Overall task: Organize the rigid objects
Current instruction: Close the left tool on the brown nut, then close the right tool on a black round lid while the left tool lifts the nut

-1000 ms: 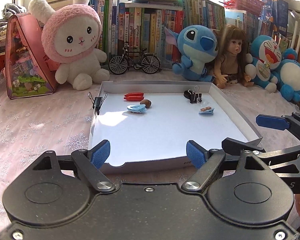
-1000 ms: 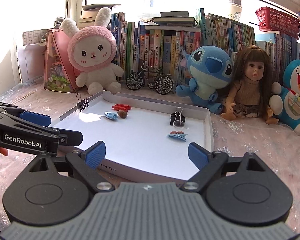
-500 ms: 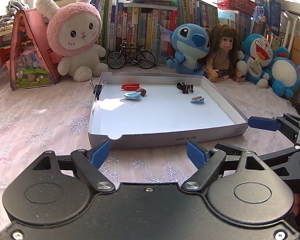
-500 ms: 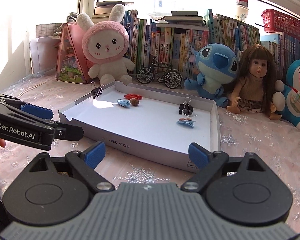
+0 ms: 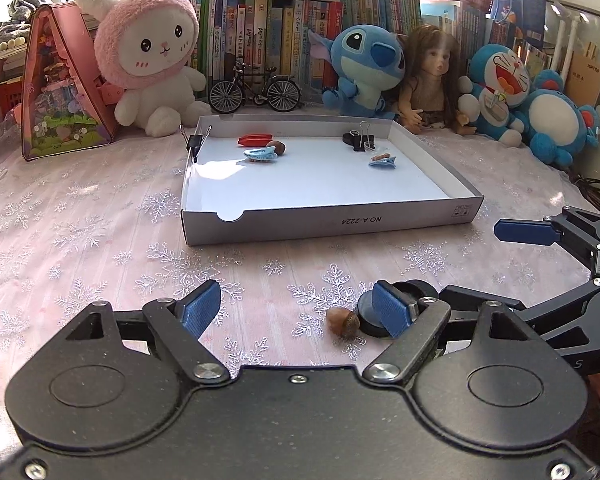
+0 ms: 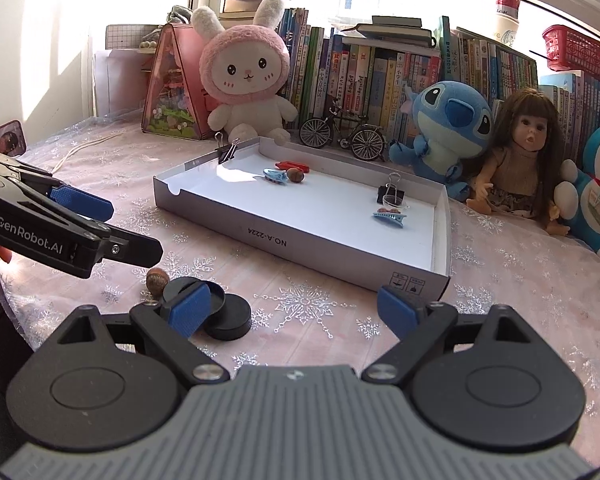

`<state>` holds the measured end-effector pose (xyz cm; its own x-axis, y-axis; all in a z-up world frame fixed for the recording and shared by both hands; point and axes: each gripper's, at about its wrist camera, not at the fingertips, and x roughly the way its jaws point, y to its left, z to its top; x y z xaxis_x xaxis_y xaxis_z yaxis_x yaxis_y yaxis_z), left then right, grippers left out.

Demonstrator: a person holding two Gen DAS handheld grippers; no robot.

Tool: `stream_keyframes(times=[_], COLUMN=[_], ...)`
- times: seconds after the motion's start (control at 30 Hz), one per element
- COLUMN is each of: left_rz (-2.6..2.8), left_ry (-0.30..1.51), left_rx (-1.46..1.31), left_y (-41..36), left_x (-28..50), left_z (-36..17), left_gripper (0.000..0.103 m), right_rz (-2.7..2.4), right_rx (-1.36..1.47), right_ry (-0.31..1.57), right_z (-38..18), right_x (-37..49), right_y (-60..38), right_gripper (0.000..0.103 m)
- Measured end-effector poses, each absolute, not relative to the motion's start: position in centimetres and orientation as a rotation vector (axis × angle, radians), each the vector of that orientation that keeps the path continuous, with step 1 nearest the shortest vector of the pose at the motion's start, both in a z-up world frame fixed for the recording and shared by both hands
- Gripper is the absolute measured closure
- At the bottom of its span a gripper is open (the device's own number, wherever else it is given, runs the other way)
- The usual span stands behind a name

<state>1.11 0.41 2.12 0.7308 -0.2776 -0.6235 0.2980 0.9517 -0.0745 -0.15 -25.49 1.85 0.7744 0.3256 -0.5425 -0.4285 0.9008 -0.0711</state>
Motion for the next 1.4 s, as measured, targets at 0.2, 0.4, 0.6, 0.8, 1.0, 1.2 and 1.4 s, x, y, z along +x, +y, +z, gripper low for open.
stream_keyframes(times=[0.2,0.4,0.6,0.8,1.0,1.2,1.4], left_rz=[-0.350,-0.357,-0.357,-0.360,-0.352,-0.336,-0.316], left_ry=[0.718,0.737,0.736,0.714,0.720,0.721,0.718], left_rx=[0.022,0.022,0.011,0.045,0.018,0.006,0.001], left_y=[0.2,0.0,-0.4,-1.3,-1.3,-0.8,-0.4], left_x=[0.6,0.6,1.1,1.2,1.5,1.8,2.1], left_z=[1.5,1.2,0.6,0.4,0.3,0.4,0.6], left_gripper=[0.033,0.050,0.060,0.077,0.082,0.083,0.083], right_rz=[0.440,0.475,0.487,0.491,0.500,0.493,0.511], right_rx=[-0.232,-0.226,-0.231,-0.233,-0.218,-0.200,-0.186], right_ry=[0.566,0.576,0.598,0.601,0.597,0.585,0.576], right_z=[1.2,1.0,0.6,0.6,0.9,0.8,0.8], right_x=[-0.8,-0.9,-1.2,-1.1,-0.8,-0.4,-0.2], right_y=[-24.7,-24.3,-23.9,-23.6,-23.3,-22.8,-22.2], right_gripper=[0.009,0.012,0.015,0.021,0.026,0.039,0.041])
